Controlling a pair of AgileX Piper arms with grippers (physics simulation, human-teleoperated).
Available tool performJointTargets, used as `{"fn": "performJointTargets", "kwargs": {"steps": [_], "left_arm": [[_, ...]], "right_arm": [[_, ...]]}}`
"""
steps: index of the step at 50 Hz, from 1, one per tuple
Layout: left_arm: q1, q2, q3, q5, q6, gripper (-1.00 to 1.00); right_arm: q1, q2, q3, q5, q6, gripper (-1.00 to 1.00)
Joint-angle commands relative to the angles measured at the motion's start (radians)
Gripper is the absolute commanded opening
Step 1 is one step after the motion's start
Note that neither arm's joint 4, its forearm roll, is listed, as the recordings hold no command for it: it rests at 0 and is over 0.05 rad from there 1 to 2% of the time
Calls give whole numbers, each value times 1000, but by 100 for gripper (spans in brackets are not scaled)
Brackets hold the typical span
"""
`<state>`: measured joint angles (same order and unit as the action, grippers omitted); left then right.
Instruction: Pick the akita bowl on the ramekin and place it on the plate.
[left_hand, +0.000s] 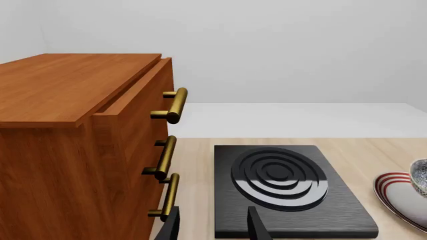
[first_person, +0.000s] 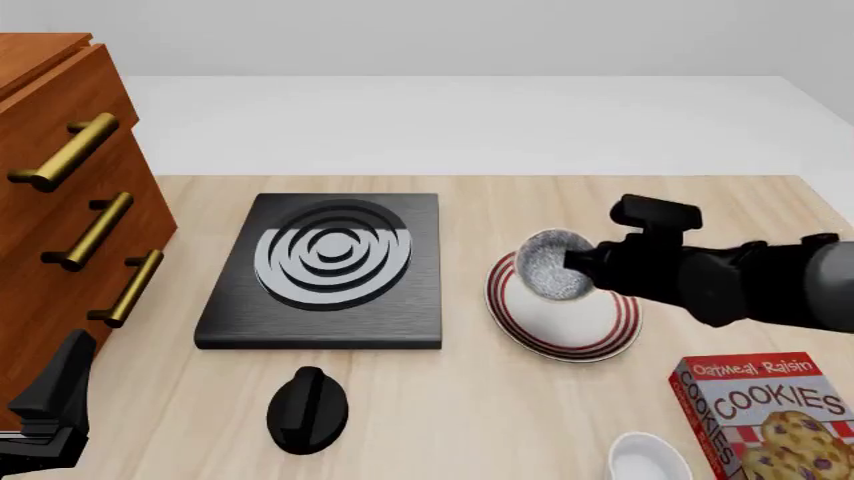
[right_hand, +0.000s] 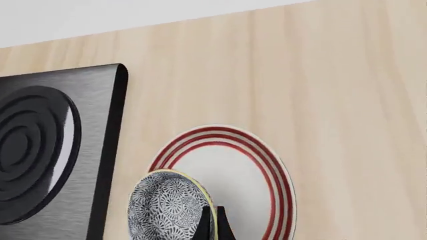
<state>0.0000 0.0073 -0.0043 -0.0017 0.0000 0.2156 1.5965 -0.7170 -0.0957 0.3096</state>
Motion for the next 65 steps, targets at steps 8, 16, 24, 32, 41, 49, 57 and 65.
{"fn": "performJointTargets", "kwargs": {"steps": [8,16,24,32,41,49,57,65], "left_arm": [[0,0,0,0,0,100],[0,0,0,0,0,100],[0,0,0,0,0,100],[0,0,0,0,0,100],[0,0,0,0,0,100],[0,0,0,0,0,100],[0,0,0,0,0,100],[0,0,0,0,0,100]], "right_arm": [[-40,63,10,-49,5,-100],[-45,82,16,-68,11,-100],[-48,106,12,-82,17,-100],[-47,122,10,-92,15,-100],[-48,134,17,-107,25,-100],[-53,137,20,-112,28,-100],[-56,138,21,-114,29,-100],[-59,140,22,-118,28,-100]]}}
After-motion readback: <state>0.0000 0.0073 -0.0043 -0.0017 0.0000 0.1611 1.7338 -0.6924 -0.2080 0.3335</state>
